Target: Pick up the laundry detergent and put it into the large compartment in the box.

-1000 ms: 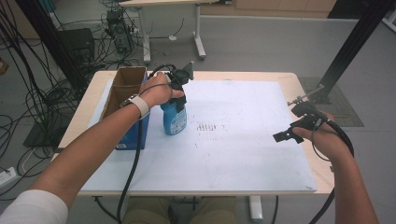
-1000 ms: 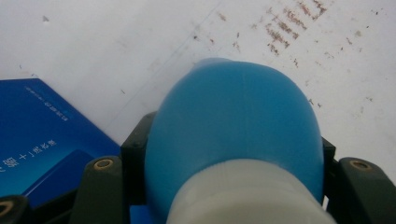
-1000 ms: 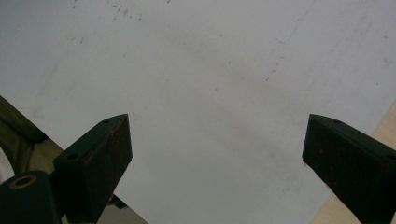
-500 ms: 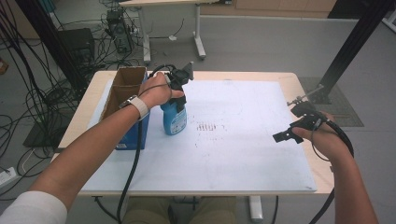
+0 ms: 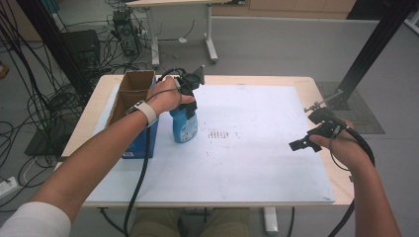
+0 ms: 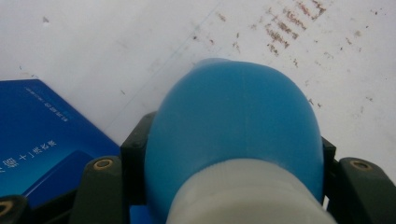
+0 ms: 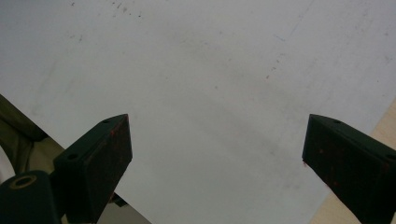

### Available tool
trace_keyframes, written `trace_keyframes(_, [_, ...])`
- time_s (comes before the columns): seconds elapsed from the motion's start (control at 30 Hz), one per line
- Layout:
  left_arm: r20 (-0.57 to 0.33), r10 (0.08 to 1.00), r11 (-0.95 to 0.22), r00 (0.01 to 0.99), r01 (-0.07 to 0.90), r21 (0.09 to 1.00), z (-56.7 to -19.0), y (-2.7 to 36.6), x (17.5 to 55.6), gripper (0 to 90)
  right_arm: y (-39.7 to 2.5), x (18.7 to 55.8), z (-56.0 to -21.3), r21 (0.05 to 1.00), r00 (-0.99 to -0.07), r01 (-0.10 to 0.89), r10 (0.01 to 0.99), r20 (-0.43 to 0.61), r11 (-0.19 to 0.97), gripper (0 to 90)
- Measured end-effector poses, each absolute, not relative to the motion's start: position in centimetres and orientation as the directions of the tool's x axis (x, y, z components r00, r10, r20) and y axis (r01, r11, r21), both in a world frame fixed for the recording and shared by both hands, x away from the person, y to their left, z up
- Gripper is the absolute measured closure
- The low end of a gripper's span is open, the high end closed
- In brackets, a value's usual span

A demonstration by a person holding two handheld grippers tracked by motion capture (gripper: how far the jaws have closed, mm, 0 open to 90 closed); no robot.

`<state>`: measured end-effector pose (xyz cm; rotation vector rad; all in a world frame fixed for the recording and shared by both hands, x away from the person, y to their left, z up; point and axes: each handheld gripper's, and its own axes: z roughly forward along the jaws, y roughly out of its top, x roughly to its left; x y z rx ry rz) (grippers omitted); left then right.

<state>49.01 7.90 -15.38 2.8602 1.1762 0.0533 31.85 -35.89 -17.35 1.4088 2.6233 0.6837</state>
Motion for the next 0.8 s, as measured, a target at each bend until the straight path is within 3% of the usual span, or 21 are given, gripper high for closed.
trace_keyframes(0.8, [0.011,0.709,-0.704,0.705,0.707,0.067,-15.42,8.08,48.88,38.8,-35.73,32.10,-17.26,0.421,-0.574,0.771,0.808,0.131,0.479,8.2])
